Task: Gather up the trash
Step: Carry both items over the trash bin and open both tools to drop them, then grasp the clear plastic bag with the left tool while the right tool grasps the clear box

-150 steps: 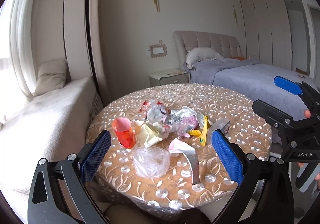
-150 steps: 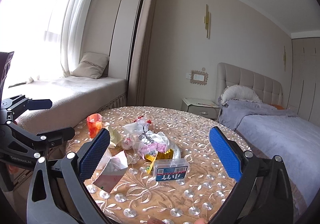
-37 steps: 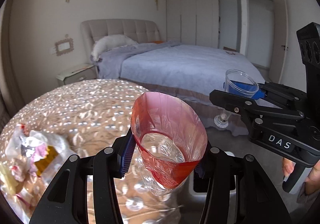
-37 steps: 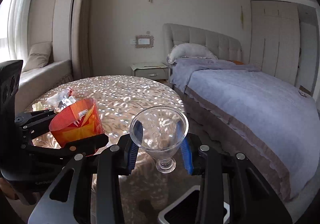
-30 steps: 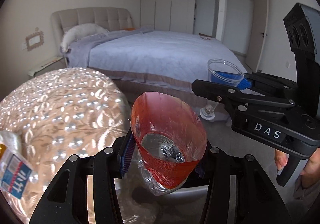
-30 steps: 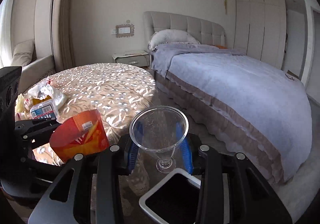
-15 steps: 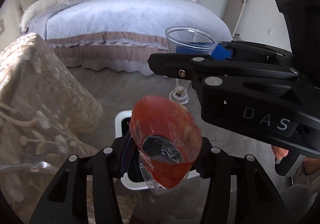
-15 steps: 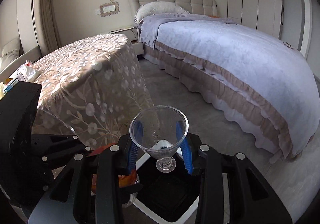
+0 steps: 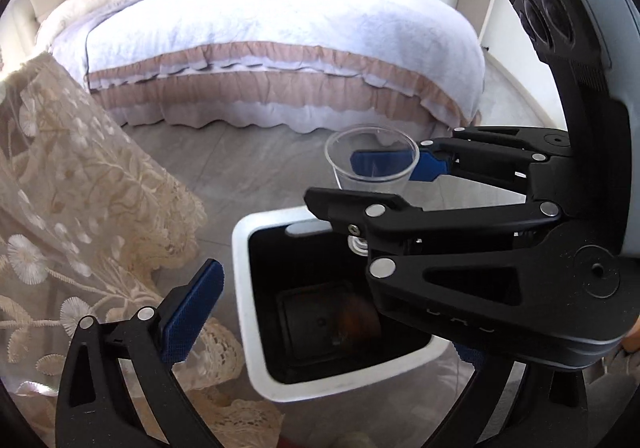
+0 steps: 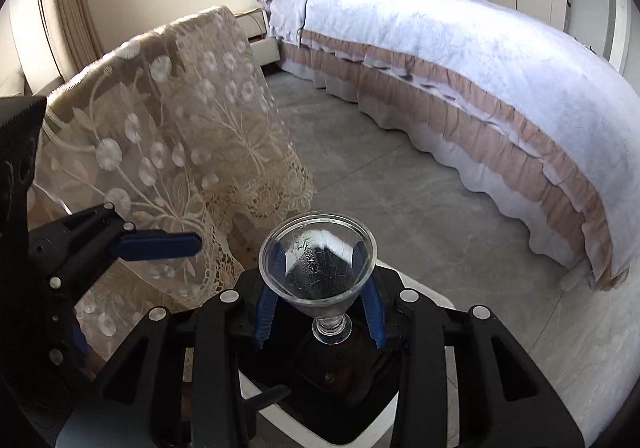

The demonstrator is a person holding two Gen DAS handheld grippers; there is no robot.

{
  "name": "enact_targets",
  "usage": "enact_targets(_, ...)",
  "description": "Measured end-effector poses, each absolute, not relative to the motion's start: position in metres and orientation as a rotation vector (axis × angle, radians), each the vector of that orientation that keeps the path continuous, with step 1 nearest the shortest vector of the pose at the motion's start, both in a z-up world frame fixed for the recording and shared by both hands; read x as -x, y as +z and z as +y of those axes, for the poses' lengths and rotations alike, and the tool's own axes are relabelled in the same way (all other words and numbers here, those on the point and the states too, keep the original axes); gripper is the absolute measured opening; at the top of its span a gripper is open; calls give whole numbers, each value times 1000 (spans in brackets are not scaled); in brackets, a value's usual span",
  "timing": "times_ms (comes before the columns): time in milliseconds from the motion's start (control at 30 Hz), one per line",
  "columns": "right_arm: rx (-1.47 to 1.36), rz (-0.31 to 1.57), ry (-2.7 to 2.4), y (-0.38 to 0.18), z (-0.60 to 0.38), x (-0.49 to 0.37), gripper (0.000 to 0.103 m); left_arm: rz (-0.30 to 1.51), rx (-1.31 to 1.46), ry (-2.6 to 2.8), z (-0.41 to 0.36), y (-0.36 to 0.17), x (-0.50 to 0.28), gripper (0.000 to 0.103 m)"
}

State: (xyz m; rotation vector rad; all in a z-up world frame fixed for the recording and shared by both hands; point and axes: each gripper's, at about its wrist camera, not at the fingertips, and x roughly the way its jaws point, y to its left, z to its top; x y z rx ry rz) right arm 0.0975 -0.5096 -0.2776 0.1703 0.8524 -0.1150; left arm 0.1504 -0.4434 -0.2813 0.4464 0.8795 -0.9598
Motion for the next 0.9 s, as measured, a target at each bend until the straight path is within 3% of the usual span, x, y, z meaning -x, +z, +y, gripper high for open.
enact_targets(167, -177, 880, -100, -288, -507, -101, 42, 892, -457, -939, -440, -281, -153, 98)
enact_targets(233, -175, 876, -104, -289, -508, -101, 100, 894, -479, -937, -440, -283, -153, 98)
enact_targets(667, -74, 686, -146, -219, -497, -84, 99, 767, -441, -923, -415, -228, -124, 98)
enact_targets(900, -14, 523, -34, -159, -458, -74, 99, 666, -319, -784, -344, -172, -99, 98)
